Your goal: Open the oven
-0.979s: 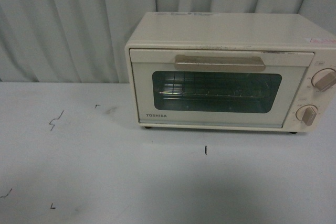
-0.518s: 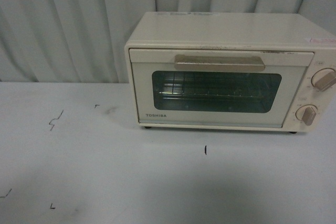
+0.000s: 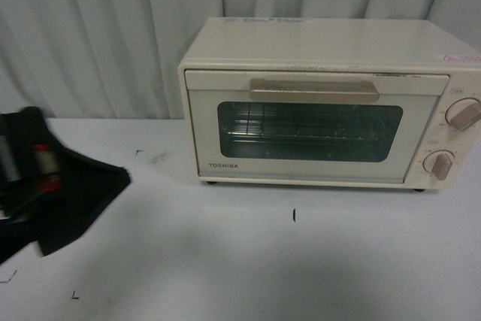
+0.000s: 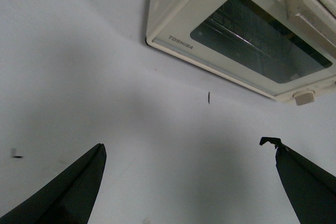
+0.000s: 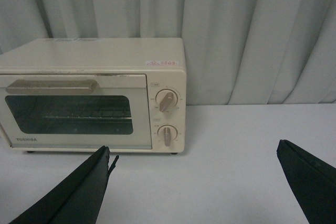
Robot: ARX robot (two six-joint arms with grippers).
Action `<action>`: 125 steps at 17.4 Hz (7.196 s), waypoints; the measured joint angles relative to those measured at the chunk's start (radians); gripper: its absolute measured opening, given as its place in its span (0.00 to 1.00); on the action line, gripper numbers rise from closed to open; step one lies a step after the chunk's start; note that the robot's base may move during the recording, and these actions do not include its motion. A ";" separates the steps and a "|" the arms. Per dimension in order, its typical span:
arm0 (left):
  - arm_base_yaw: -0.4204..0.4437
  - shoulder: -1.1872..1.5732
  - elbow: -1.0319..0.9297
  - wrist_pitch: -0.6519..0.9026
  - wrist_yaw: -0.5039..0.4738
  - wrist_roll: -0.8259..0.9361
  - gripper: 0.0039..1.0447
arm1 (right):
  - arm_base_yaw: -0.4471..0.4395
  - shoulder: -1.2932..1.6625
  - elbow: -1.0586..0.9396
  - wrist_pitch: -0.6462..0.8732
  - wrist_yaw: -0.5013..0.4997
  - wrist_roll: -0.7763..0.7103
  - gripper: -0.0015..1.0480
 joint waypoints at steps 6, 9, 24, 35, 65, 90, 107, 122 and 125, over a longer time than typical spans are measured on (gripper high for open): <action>-0.118 0.367 0.082 0.165 0.049 -0.249 0.94 | 0.000 0.000 0.000 0.000 0.000 0.000 0.94; -0.175 0.488 0.123 0.238 0.052 -0.370 0.94 | 0.000 0.000 0.000 0.000 0.000 0.000 0.94; -0.188 0.833 0.280 0.380 0.005 -0.494 0.94 | 0.000 0.000 0.000 0.000 0.000 0.000 0.94; -0.222 0.855 0.278 0.428 -0.005 -0.534 0.94 | 0.000 0.000 0.000 0.000 0.000 0.000 0.94; -0.222 0.855 0.277 0.429 -0.005 -0.536 0.94 | 0.197 1.598 0.854 0.634 -0.047 -1.381 0.06; -0.222 0.855 0.277 0.430 -0.006 -0.536 0.94 | 0.293 1.776 0.912 0.439 -0.132 -1.361 0.02; -0.221 0.855 0.277 0.430 -0.006 -0.536 0.94 | 0.262 1.562 0.832 0.004 -0.354 -1.030 0.02; -0.220 0.855 0.275 0.430 -0.005 -0.528 0.94 | 0.195 1.356 0.832 -0.018 -0.390 -1.022 0.41; -0.220 0.854 0.275 0.430 -0.005 -0.529 0.94 | 0.196 1.356 0.832 -0.018 -0.390 -1.022 0.69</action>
